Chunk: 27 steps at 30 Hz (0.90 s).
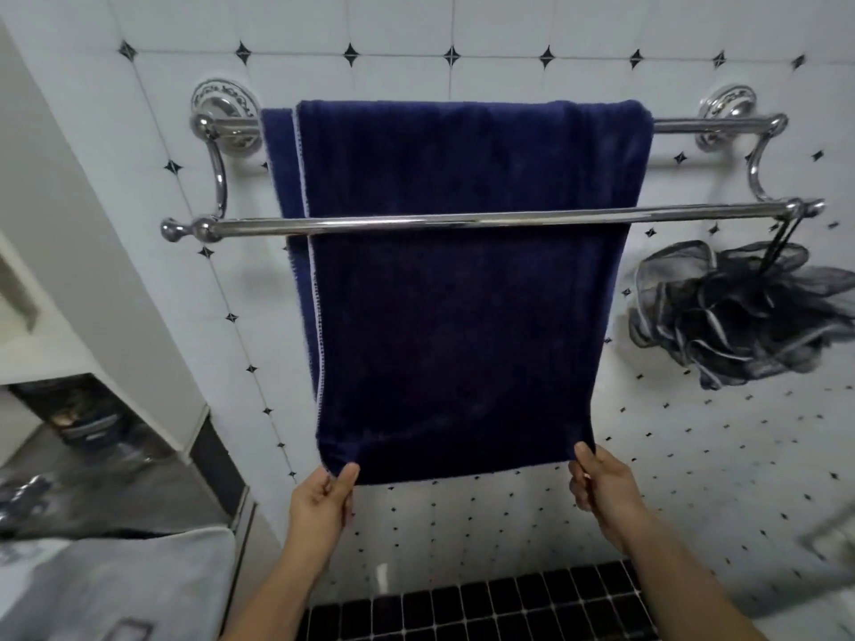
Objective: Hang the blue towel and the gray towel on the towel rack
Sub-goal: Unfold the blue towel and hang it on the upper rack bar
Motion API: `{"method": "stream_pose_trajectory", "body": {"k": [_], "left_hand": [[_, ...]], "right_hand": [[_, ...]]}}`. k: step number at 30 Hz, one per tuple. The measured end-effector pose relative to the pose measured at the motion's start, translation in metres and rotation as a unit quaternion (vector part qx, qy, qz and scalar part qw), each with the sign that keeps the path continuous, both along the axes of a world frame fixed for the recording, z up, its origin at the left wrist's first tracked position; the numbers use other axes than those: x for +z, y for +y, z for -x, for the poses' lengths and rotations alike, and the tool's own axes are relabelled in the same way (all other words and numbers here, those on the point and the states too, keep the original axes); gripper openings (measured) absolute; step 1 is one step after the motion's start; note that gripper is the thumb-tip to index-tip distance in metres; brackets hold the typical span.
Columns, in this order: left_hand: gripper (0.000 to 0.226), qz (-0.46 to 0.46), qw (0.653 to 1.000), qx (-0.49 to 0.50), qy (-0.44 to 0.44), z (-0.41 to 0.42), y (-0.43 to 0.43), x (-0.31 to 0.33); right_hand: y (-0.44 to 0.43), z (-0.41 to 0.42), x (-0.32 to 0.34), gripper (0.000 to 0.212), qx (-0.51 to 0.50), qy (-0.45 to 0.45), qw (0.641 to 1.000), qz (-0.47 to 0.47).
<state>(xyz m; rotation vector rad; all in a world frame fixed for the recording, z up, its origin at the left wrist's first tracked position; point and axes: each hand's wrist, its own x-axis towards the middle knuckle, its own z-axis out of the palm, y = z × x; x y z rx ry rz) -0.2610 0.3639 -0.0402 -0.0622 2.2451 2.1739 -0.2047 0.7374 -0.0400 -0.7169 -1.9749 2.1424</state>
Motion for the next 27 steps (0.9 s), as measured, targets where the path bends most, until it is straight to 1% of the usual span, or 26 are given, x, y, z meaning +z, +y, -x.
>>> {"method": "stream_pose_trajectory", "body": {"k": [4,7,9,11,13,14,15,16,17,18,19,20,21,22,24,25,27], "left_hand": [[0.044,0.012,0.999,0.018,-0.045,-0.011,-0.004,-0.015],[0.045,0.013,0.998,0.02,-0.057,-0.019,0.0,-0.021],[0.038,-0.003,0.997,0.039,-0.065,-0.02,0.005,-0.019],[0.031,-0.015,0.995,0.063,-0.072,-0.022,0.008,-0.016],[0.02,-0.002,0.995,0.062,-0.08,-0.027,0.006,-0.008],[0.011,0.004,0.995,0.056,-0.084,-0.031,0.004,-0.004],[0.011,0.006,0.995,0.052,-0.088,-0.033,0.002,0.001],[0.023,0.015,0.994,0.06,-0.091,-0.033,0.0,0.007],[0.032,0.026,0.992,0.088,-0.082,-0.031,-0.003,0.015],[0.033,0.044,0.989,0.129,-0.063,-0.029,-0.006,0.029],[0.03,0.057,0.983,0.171,-0.026,-0.025,-0.011,0.045],[0.023,0.065,0.977,0.2,0.023,-0.023,-0.014,0.065],[0.021,0.069,0.972,0.212,0.079,-0.02,-0.016,0.088],[0.025,0.073,0.967,0.207,0.132,-0.019,-0.017,0.117],[0.029,0.082,0.953,0.182,0.23,-0.014,-0.014,0.181],[0.026,0.085,0.945,0.176,0.263,-0.008,-0.012,0.212],[0.016,0.092,0.932,0.18,0.3,0.007,-0.007,0.271]], "right_hand": [[0.0,-0.008,-0.02,0.028,0.027,-0.011,1.0,-0.007],[0.006,-0.008,-0.029,0.025,0.041,-0.022,0.999,-0.009],[0.012,-0.008,-0.03,0.026,0.054,-0.023,0.998,-0.02],[0.017,-0.008,-0.026,0.025,0.066,-0.035,0.996,-0.05],[0.019,-0.009,-0.022,0.02,0.08,-0.064,0.992,-0.078],[0.02,-0.009,-0.017,0.02,0.092,-0.086,0.988,-0.087],[0.022,-0.007,-0.012,0.023,0.108,-0.113,0.983,-0.1],[0.024,-0.003,-0.003,0.028,0.129,-0.144,0.974,-0.121],[0.027,0.002,0.008,0.033,0.158,-0.174,0.959,-0.157],[0.028,0.008,0.023,0.035,0.192,-0.197,0.939,-0.206],[0.029,0.012,0.041,0.033,0.227,-0.204,0.918,-0.255],[0.027,0.016,0.063,0.031,0.26,-0.197,0.898,-0.296],[0.025,0.02,0.086,0.028,0.285,-0.18,0.886,-0.319],[0.02,0.024,0.111,0.025,0.301,-0.154,0.882,-0.329],[0.007,0.028,0.164,0.017,0.312,-0.068,0.879,-0.353],[0.0,0.03,0.192,0.013,0.308,-0.022,0.878,-0.366],[-0.015,0.032,0.244,0.009,0.3,0.062,0.87,-0.386]]}}
